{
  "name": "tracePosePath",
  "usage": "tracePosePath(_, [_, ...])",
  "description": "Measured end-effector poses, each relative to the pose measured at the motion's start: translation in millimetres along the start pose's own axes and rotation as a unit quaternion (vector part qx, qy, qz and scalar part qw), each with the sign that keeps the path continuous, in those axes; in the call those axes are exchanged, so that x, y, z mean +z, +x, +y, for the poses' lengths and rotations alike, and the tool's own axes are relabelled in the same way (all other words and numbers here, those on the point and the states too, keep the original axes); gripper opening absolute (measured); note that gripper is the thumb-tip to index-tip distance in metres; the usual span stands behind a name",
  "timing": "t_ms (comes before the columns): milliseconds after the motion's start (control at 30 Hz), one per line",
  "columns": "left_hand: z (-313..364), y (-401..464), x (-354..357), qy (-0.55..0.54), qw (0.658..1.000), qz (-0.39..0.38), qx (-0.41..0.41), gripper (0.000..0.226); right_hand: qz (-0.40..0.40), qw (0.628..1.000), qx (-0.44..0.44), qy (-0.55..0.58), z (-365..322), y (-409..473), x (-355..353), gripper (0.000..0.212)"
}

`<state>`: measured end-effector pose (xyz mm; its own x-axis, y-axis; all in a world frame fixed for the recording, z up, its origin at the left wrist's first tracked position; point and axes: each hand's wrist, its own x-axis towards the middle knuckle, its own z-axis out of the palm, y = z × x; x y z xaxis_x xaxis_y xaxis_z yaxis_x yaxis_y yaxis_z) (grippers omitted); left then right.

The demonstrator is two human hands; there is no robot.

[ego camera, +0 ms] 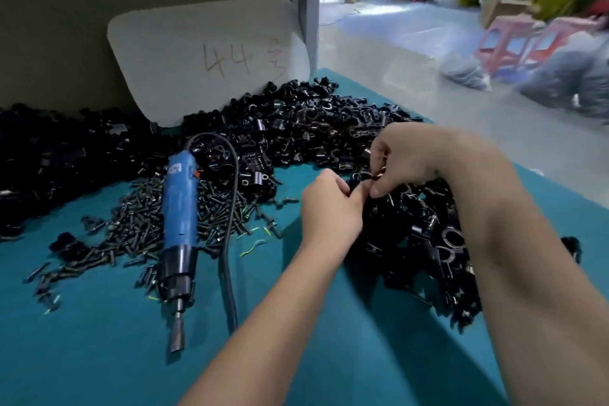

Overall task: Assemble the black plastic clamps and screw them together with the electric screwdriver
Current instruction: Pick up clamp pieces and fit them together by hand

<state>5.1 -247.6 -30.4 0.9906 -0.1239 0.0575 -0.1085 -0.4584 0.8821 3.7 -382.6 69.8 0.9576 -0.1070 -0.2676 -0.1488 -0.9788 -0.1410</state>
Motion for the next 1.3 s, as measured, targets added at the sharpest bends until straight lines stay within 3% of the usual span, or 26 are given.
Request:
tracePosePath(267, [-5, -2, -23, -0.041, 0.995, 0.089, -0.001, 0.031, 0.121, 0.991, -0.052, 0.027, -43, 20, -7, 0.014])
tracePosePath(433, [-12, 4, -54, -0.047, 0.982, 0.178, -0.033, 0.023, 0.098, 0.987, -0.119, 0.038, -100, 46, 16, 0.025])
tracePosePath(633, [-24, -2, -89, -0.095, 0.939, 0.33, -0.028, 0.023, 0.05, 0.987, -0.134, 0.074, -142, 72, 45, 0.027])
tracePosePath(700, [-26, 2, -98, -0.103, 0.933, 0.343, -0.027, 0.023, 0.044, 0.989, -0.119, 0.078, -149, 76, 54, 0.016])
tracePosePath(833, [-31, 5, -111, -0.118, 0.939, 0.323, -0.024, 0.03, 0.061, 0.991, -0.081, 0.085, -147, 79, 60, 0.024])
tracePosePath(933, [-38, 3, -124, -0.135, 0.942, 0.306, -0.003, 0.035, 0.089, 0.993, -0.048, 0.068, -142, 81, 58, 0.009])
tracePosePath(967, [-39, 2, -129, -0.136, 0.943, 0.303, 0.011, 0.035, 0.11, 0.991, -0.036, 0.072, -140, 80, 57, 0.027])
tracePosePath(1033, [-43, 0, -142, -0.13, 0.942, 0.308, 0.037, 0.033, 0.169, 0.98, -0.035, 0.099, -145, 75, 54, 0.046])
tracePosePath(1133, [-57, -1, -168, -0.103, 0.938, 0.326, 0.056, 0.03, 0.254, 0.945, -0.09, 0.187, -174, 63, 55, 0.035])
tracePosePath(1300, [-100, -7, -219, 0.006, 0.917, 0.399, 0.02, 0.023, 0.268, 0.898, -0.235, 0.259, -241, 42, 67, 0.034])
